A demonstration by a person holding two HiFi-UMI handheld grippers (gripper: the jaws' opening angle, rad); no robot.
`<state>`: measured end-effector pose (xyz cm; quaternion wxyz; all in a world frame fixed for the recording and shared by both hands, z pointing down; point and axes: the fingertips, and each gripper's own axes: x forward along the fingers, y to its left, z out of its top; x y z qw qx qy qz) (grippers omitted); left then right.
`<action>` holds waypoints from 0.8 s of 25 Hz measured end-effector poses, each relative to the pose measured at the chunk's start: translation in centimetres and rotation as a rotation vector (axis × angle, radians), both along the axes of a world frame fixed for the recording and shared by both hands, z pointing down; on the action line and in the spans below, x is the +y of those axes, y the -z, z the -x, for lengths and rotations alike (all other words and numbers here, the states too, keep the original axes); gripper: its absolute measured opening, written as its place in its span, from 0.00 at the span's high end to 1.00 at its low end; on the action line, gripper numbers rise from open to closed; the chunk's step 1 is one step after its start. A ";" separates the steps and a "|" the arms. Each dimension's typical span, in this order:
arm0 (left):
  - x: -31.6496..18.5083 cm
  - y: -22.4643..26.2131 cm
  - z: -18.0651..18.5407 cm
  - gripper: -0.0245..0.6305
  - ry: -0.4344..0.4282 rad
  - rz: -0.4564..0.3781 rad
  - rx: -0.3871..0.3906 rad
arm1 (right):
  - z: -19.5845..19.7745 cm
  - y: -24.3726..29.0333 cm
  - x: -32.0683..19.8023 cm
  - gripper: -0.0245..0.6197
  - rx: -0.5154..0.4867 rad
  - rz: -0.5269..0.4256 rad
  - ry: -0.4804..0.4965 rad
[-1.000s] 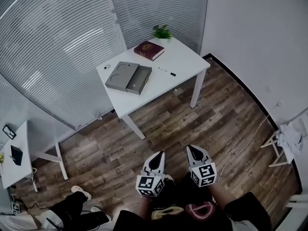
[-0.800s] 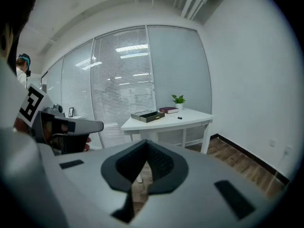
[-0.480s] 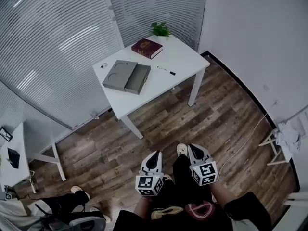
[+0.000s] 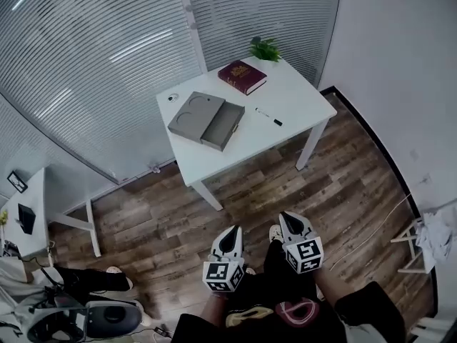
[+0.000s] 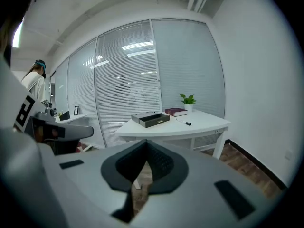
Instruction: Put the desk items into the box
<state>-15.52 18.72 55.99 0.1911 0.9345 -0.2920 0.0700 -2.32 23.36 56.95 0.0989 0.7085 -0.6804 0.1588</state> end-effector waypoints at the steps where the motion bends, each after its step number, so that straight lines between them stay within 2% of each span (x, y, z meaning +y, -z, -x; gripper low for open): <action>1: 0.1 0.0 -0.4 0.93 0.007 -0.004 -0.003 | -0.5 0.1 -0.4 0.95 -0.001 -0.008 0.005; 12: -1.8 0.1 -6.0 0.93 0.093 -0.034 -0.024 | -5.5 0.0 -4.1 0.95 -0.025 -0.029 0.129; 20: -6.7 0.6 -11.1 0.93 0.152 -0.031 -0.040 | -11.2 0.5 -9.9 0.95 -0.031 -0.023 0.182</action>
